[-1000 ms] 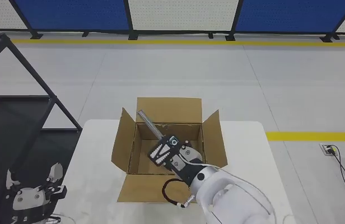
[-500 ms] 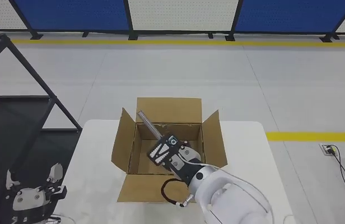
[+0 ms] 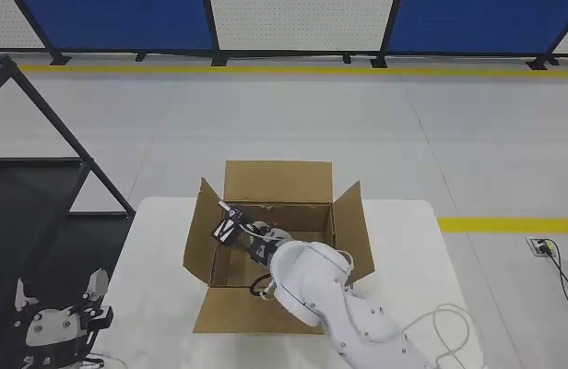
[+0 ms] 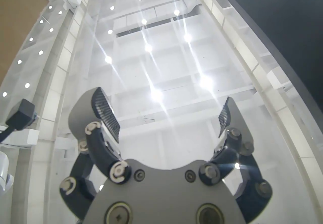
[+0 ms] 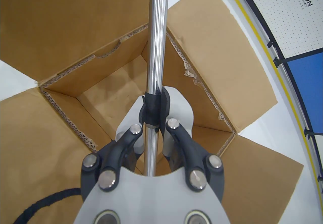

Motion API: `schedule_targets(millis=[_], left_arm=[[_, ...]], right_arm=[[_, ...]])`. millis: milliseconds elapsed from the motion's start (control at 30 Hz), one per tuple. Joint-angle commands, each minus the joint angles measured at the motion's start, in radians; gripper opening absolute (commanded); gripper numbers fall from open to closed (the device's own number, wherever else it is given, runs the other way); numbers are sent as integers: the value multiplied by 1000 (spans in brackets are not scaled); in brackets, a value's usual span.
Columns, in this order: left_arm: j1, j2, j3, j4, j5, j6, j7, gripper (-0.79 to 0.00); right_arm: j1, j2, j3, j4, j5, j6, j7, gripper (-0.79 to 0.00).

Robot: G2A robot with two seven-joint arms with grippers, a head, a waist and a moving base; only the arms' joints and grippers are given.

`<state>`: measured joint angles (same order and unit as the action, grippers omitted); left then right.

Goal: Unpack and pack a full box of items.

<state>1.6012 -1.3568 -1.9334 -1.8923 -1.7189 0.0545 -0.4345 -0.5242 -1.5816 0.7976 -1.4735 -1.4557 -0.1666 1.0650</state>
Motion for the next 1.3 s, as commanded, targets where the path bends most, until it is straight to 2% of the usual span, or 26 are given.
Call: schedule_targets(millis=[0,100,367,833,933,1067,1267], left_arm=[[1,-1,0,-2,1,-1,-1,0],[3,-2,2,-6,3,-3,-2,0],[2,-4,8,-3,15,-4,-3,0],[1,-6,9,-4,18,-10,-4,0],[1,-6,9,-4,18,-10,-4,0],[1,-6,9,-4,18,-10,-4,0],[1,-6,9,-4,18,-10,-4,0]], right_arm=[[27,-8,-12,70,-2,-10,9,-785],[54,-19,-26,139,6,-32,24,-785],[88,-39,-78,262,26,-167,81,-785],[97,-46,-88,286,31,-176,98,-785],[88,-47,-114,290,-29,-198,76,-785],[108,-52,-137,349,-60,-287,24,-785],[172,-82,-153,488,-8,-354,6,-785]])
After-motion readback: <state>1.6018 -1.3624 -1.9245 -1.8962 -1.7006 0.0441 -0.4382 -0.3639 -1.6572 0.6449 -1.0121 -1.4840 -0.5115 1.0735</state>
